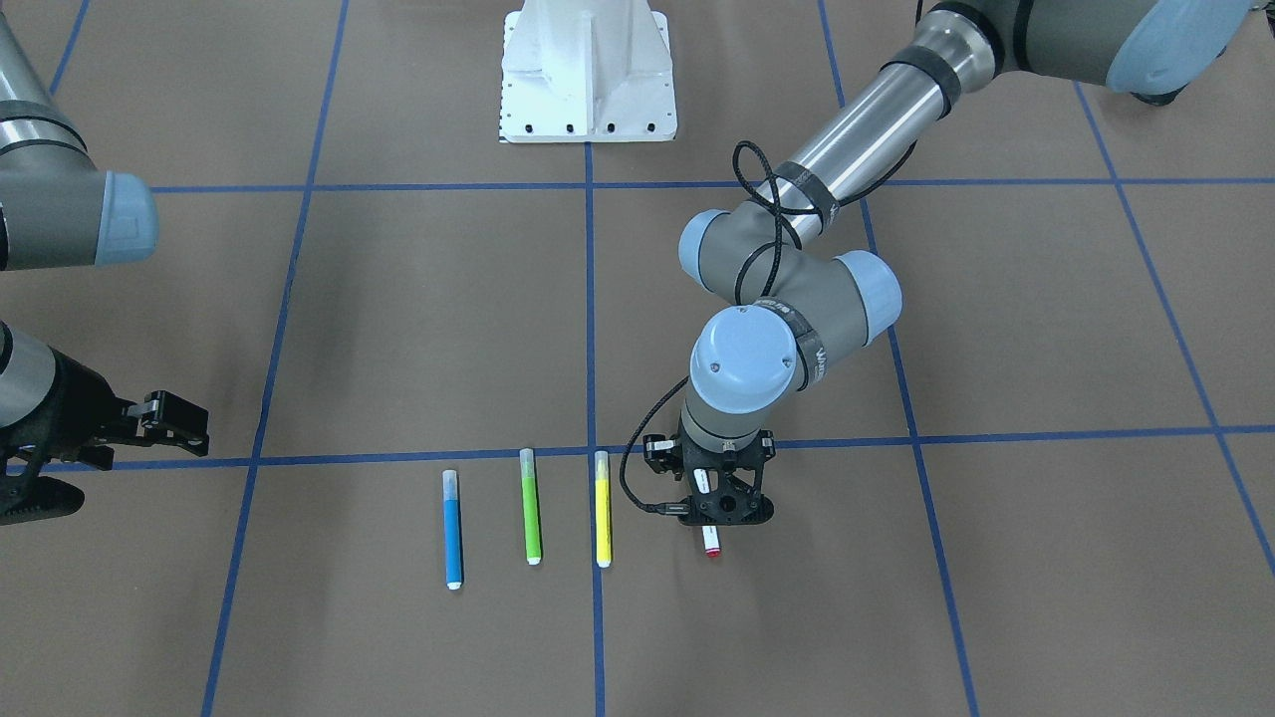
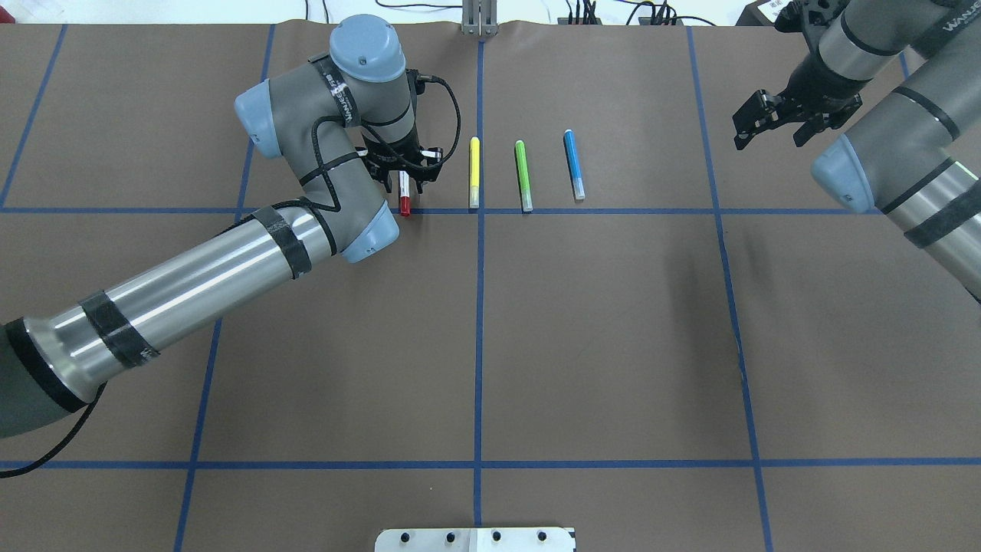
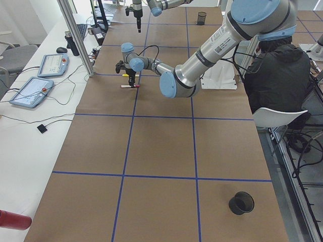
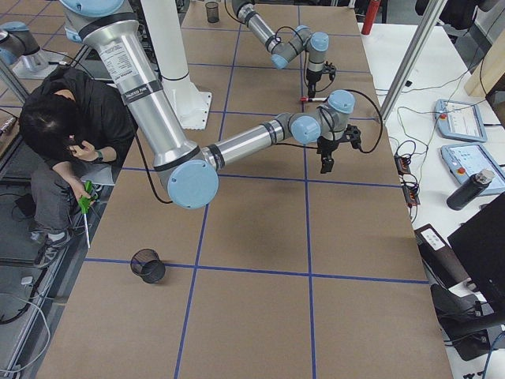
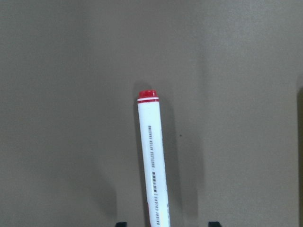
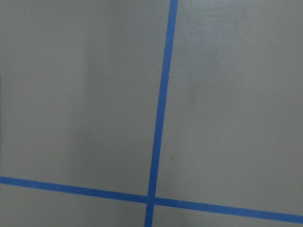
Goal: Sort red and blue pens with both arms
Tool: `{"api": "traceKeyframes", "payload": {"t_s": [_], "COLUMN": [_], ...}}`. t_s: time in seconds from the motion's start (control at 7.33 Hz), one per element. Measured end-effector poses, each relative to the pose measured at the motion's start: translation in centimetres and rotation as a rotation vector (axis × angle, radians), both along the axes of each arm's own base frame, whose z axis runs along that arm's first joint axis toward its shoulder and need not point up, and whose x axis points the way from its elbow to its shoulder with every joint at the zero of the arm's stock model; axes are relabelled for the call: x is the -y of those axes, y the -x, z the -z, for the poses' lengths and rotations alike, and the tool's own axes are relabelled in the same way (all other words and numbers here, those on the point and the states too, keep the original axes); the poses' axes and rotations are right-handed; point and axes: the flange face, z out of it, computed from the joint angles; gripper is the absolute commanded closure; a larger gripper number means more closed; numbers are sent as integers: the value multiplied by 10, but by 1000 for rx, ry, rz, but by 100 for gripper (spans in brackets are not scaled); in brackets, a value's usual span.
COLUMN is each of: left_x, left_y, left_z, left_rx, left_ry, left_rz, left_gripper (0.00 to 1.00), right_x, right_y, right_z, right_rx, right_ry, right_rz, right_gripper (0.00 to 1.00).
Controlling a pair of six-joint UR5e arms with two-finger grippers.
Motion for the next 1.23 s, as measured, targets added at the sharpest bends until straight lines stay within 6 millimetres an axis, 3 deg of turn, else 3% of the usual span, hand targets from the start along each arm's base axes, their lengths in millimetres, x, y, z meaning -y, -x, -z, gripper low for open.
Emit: {"api": "traceKeyframes", "payload": {"t_s": [0.27, 0.41, 0.82, 1.23], "left_x": [-1, -2, -1, 15], "left_y": [-1, -3, 1, 36], "left_z": [-2, -2, 7, 30], "left_rx": [0, -1, -13, -19], "left_ry": [0, 6, 36, 45], "left_rz": [-2, 2, 42, 79], "left_gripper": [94, 100, 100, 100], "right_x": [0, 0, 1, 2], "right_y": [0, 0, 1, 3], "right_z": [0, 0, 2, 8], "right_rx": [0, 0, 1, 4], "right_ry": [0, 0, -2, -8], "right_rz": [0, 0, 0, -3], "right_gripper": [1, 1, 1, 1]}}
